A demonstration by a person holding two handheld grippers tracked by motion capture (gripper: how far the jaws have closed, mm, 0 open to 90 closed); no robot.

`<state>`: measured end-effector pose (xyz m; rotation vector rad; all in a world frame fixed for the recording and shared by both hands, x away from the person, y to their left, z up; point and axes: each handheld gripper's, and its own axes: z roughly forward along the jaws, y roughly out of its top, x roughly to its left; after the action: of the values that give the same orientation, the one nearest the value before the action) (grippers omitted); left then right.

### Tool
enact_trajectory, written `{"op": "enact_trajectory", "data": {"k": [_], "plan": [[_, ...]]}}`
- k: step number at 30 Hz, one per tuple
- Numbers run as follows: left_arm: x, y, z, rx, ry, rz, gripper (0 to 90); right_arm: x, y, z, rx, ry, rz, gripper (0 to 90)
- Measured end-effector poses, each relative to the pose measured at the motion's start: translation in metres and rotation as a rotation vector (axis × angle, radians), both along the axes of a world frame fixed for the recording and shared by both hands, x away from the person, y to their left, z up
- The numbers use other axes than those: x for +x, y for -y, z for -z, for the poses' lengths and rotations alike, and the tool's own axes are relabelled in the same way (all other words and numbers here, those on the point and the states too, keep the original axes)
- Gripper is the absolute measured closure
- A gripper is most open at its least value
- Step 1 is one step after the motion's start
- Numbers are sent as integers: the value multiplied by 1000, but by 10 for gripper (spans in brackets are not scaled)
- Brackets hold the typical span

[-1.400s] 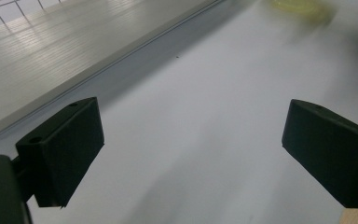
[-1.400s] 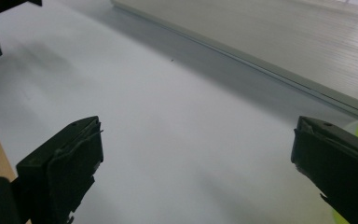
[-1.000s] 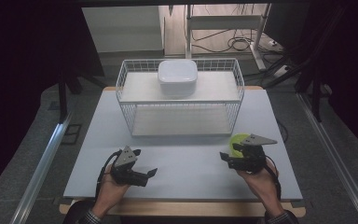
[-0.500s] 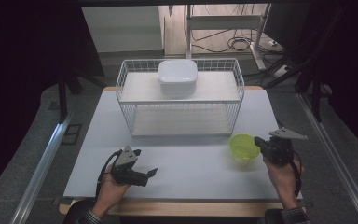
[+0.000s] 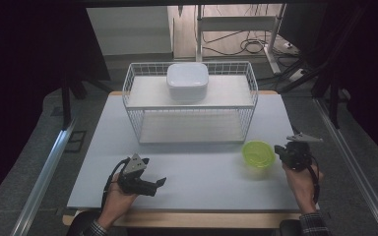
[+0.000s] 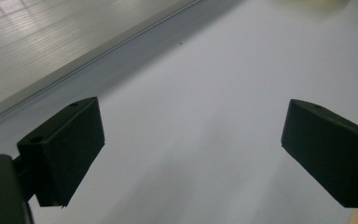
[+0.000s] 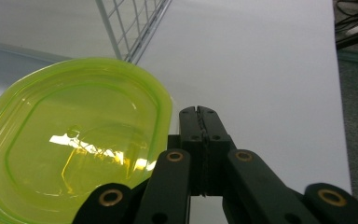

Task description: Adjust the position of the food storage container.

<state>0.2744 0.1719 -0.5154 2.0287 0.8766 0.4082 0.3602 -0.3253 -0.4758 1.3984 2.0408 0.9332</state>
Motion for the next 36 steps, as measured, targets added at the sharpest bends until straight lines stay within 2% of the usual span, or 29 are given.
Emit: {"op": "enact_trajectory", "data": {"k": [6, 14, 25, 31, 36], "plan": [[0, 0, 0, 3, -2, 1, 56, 0, -7, 3, -3, -16, -4, 898], [1, 1, 1, 5, -6, 3, 56, -5, -27, 6, 17, -49, -51, 898], [1, 2, 2, 9, -11, 9, 56, -15, -56, 8, 62, -94, -136, 898], [1, 3, 2, 11, -12, 12, 56, -21, -74, 10, 94, -122, -205, 897], [0, 2, 2, 10, -11, 10, 56, -22, -74, 10, 70, -131, -220, 890]]}}
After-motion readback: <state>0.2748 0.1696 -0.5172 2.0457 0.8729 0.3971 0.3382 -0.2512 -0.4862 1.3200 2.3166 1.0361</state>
